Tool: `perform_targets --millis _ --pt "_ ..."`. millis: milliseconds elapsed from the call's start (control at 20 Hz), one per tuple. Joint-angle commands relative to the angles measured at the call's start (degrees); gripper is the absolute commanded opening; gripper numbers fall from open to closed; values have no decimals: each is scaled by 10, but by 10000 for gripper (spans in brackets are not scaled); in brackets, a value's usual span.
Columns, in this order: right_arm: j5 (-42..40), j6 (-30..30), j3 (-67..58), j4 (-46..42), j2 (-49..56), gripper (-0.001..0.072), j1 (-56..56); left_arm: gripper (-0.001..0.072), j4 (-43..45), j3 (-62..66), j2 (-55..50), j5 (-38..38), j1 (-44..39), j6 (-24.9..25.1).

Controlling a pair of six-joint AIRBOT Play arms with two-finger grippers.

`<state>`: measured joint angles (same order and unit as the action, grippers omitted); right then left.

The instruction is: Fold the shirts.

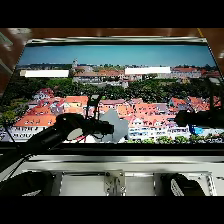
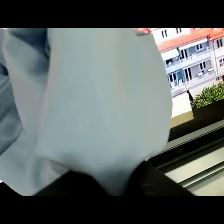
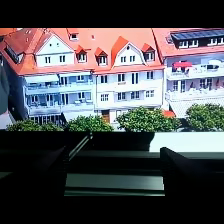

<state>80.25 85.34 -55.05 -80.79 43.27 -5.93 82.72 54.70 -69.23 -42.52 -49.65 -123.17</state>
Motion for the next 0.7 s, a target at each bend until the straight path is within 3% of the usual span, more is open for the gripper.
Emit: perform_targets --millis 0,50,150,350,500,650 --pt "-56 17 78 33 -1 680 0 708 -26 -20 -13 -5 15 -7" --pt "-59 19 86 39 4 680 0 705 -26 -3 -11 -51 41 20" --pt "-58 19 87 41 23 681 0 703 -26 23 2 -130 110 122" --pt "-57 8 87 62 78 680 0 687 -47 11 21 -253 258 230" --pt "-59 -15 87 128 122 681 0 704 -166 -57 19 -216 340 266" --pt "-61 -41 87 213 161 681 0 704 -236 -122 7 -135 355 275"
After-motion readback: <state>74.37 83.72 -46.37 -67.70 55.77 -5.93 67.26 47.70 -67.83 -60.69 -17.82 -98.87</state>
